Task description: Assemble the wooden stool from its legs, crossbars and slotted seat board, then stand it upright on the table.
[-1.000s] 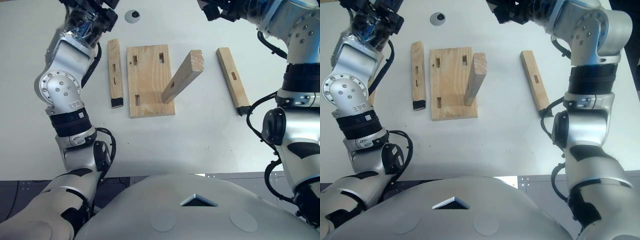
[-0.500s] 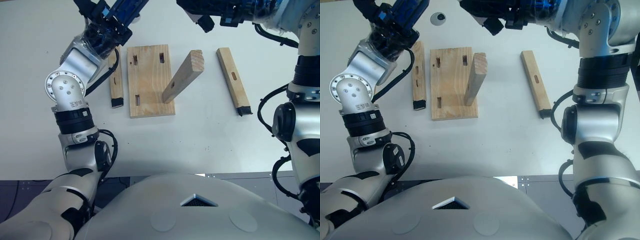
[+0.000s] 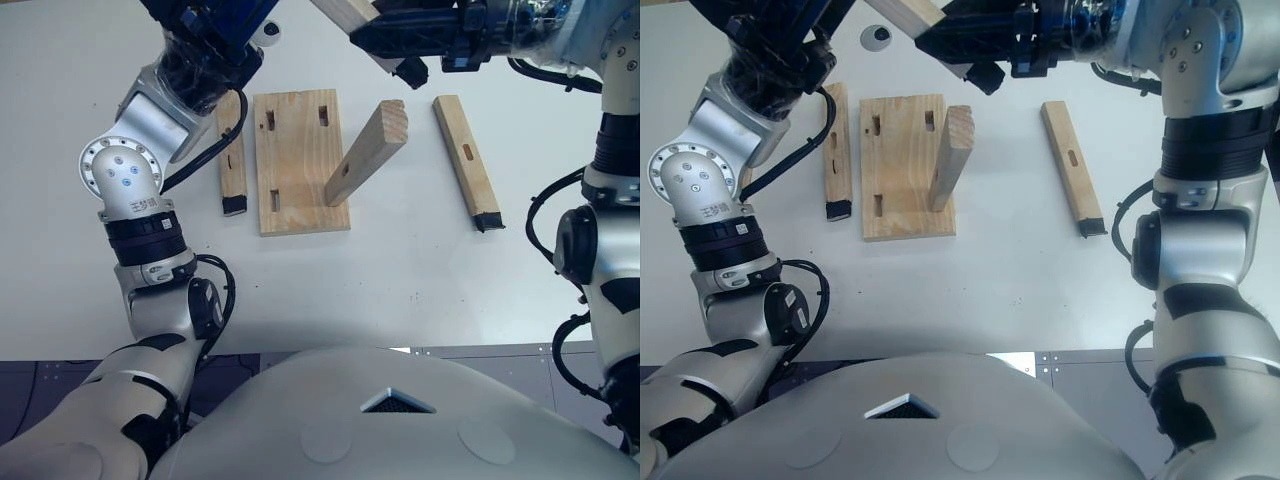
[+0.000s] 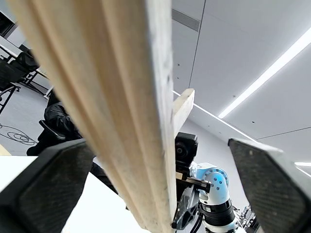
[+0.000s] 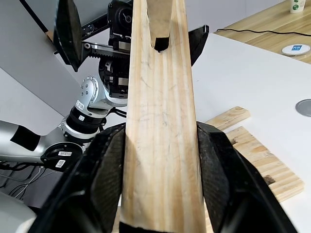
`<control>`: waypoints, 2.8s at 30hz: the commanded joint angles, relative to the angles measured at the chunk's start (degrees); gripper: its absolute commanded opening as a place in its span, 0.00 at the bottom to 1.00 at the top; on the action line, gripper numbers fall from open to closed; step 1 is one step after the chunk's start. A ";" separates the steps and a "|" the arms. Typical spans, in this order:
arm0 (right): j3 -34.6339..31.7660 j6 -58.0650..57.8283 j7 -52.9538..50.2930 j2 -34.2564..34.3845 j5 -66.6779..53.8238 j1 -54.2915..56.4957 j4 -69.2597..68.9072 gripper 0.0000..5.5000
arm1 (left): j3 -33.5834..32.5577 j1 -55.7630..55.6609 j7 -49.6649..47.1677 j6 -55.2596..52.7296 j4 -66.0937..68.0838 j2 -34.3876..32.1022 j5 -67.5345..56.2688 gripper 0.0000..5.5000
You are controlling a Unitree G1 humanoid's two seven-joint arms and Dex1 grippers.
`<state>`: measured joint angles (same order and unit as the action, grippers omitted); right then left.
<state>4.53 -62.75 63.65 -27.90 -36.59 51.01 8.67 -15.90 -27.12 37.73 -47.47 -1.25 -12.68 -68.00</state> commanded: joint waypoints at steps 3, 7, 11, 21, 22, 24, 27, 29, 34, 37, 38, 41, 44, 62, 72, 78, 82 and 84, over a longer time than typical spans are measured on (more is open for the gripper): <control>-0.12 -0.74 0.32 -0.76 -1.38 1.22 -1.83 0.37 | 1.00 0.17 1.40 -0.33 -0.82 -0.42 0.33 0.72; -0.39 -1.03 -0.21 -0.66 -1.99 0.91 -2.45 0.37 | 1.50 0.61 2.55 0.10 0.01 -0.84 1.44 0.59; -0.44 -1.39 -0.53 -0.71 -2.56 0.61 -2.93 0.37 | 1.64 1.73 3.60 1.18 1.08 -0.85 3.07 0.46; -0.02 -1.50 -0.64 -0.52 -2.35 -0.03 -3.46 0.37 | 1.27 2.71 2.98 3.57 -0.33 -0.54 4.56 0.38; 0.19 -1.15 -0.60 -0.52 -2.08 -0.08 -3.39 0.37 | 0.85 2.42 2.10 4.43 -0.02 -0.15 5.02 0.38; 0.68 -0.83 -0.64 -0.63 -1.65 -0.34 -3.41 0.47 | 0.15 1.98 1.11 5.50 0.26 0.42 5.23 0.38; 0.77 -0.65 -1.16 -0.46 -1.34 -0.23 -2.78 0.55 | -0.49 1.96 0.90 5.85 0.17 0.30 5.09 0.38; 0.67 -0.45 -1.36 -0.40 -1.40 -0.18 -2.64 0.61 | -1.24 2.07 0.54 5.77 0.53 0.14 4.82 0.38; 0.18 1.16 -1.98 -0.84 -0.65 -0.88 -1.47 0.76 | -1.41 3.45 2.09 6.41 1.05 -1.75 6.64 0.38; 0.25 2.78 -2.24 -1.15 0.33 -2.11 -0.83 0.80 | -1.44 4.82 3.60 6.17 1.00 -3.56 7.81 0.38; 0.17 3.70 -2.27 -1.30 0.74 -2.61 -0.51 0.80 | -1.40 5.47 4.26 6.39 1.21 -4.66 8.74 0.38; -1.13 4.92 -3.07 -1.39 1.27 -3.88 0.19 0.80 | -1.70 7.24 6.56 6.22 1.68 -7.80 10.31 0.38; -2.40 5.90 -3.85 -1.47 1.54 -4.74 1.06 0.80 | -1.90 8.80 8.39 6.10 1.89 -10.00 11.02 0.38; -3.21 9.90 -4.19 -1.79 4.76 -6.93 5.81 0.80 | -0.66 21.83 19.24 7.88 -0.99 -18.64 17.85 0.38; -2.72 10.37 -2.84 -2.23 6.14 -7.01 6.40 0.80 | -0.52 25.23 22.66 13.11 0.34 -20.22 22.31 0.38; -2.08 11.30 -2.25 -2.20 7.17 -6.69 7.33 0.80 | 0.46 25.80 24.02 16.09 0.98 -20.45 25.11 0.38; -1.82 11.55 -1.86 -2.31 7.36 -6.39 7.86 0.80 | 0.74 25.74 24.59 17.07 0.95 -20.39 25.99 0.38; -1.73 11.63 -1.72 -2.36 7.43 -6.26 8.07 0.80 | 0.52 25.64 24.66 17.17 1.06 -20.51 25.99 0.38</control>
<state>2.39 -51.54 61.38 -29.98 -29.49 43.96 16.24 -15.51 -1.38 62.49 -30.70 -0.51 -31.90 -42.92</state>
